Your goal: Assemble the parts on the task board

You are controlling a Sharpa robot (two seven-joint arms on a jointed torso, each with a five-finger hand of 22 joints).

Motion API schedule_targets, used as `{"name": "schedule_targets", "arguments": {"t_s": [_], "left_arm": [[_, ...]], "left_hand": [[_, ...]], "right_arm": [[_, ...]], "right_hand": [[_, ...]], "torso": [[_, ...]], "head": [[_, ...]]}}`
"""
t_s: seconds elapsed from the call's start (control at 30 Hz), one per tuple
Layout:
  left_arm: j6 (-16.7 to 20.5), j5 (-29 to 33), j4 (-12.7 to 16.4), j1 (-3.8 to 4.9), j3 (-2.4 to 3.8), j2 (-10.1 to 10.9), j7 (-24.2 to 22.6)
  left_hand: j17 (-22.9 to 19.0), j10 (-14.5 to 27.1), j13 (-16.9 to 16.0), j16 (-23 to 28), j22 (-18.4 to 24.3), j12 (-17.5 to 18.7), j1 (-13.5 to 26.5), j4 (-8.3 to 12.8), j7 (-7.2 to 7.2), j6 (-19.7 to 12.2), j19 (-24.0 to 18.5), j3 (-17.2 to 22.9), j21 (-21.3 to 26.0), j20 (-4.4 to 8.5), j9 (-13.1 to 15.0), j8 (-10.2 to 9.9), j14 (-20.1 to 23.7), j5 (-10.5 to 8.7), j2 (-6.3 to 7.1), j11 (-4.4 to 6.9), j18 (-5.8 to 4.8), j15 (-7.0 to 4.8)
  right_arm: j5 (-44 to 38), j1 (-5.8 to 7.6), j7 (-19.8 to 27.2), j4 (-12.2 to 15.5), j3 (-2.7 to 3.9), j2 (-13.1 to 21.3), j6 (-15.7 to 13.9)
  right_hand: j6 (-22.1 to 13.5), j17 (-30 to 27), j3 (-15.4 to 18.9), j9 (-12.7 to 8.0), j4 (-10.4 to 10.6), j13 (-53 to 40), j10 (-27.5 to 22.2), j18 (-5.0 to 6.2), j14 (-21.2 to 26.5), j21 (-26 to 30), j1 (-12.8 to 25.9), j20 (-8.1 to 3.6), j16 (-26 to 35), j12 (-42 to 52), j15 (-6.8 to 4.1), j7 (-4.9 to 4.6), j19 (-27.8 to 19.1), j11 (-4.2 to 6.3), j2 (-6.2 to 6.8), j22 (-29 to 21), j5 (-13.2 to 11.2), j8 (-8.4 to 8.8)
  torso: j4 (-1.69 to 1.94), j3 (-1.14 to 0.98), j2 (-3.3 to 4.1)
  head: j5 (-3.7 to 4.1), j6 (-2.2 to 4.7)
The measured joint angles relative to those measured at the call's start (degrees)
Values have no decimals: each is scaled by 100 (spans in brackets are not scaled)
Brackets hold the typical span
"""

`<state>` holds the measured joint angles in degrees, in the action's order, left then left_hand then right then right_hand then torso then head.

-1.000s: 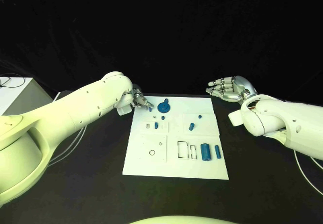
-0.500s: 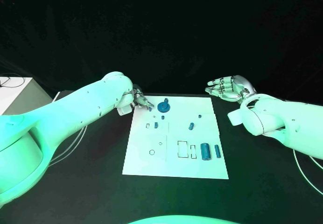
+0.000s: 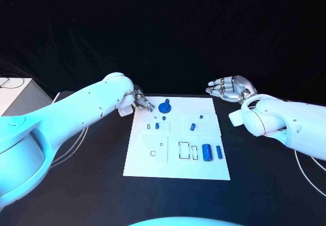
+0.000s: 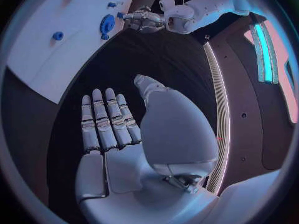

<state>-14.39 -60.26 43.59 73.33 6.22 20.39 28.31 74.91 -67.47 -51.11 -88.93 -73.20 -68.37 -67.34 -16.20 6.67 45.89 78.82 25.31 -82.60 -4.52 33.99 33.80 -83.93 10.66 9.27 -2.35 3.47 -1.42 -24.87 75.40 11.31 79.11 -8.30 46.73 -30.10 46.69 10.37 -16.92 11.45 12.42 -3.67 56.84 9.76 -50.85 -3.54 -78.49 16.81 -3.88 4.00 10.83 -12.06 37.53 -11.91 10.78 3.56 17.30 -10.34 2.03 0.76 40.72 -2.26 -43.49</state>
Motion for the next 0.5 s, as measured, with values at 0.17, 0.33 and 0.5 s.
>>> {"name": "schedule_targets", "arguments": {"t_s": [0.17,0.33,0.5], "left_arm": [[0,42,-42,0,-3,-7,-16],[-5,84,-76,0,-21,-26,-32],[-9,155,-90,6,-65,-43,-67]], "left_hand": [[0,22,35,0,0,31,-31,0,0,0,0,32,0,0,-6,-8,0,0,-30,-22,0,0],[0,43,49,0,-5,31,-78,30,0,0,0,81,0,0,-6,-21,0,0,-78,-2,0,0],[0,93,101,0,-5,67,-300,176,0,-1,0,385,0,0,-11,-21,0,-1,-220,9,0,0]], "right_arm": [[0,0,0,-3,0,-7,4],[0,0,0,-5,0,-8,7],[0,1,-1,-5,0,-13,12]], "right_hand": [[19,0,0,0,0,0,0,0,0,0,0,-21,0,0,0,19,-21,0,0,-5,0,0],[19,0,0,0,0,0,0,0,0,0,0,-21,0,0,0,19,-21,0,0,-5,0,0],[19,-11,0,0,0,0,-2,0,0,0,0,-21,0,0,0,19,-20,2,0,-5,22,0]], "torso": [[-1,-2,0],[0,-2,-1],[1,-1,-1]], "head": [[-4,-2],[-8,6],[-14,6]]}}
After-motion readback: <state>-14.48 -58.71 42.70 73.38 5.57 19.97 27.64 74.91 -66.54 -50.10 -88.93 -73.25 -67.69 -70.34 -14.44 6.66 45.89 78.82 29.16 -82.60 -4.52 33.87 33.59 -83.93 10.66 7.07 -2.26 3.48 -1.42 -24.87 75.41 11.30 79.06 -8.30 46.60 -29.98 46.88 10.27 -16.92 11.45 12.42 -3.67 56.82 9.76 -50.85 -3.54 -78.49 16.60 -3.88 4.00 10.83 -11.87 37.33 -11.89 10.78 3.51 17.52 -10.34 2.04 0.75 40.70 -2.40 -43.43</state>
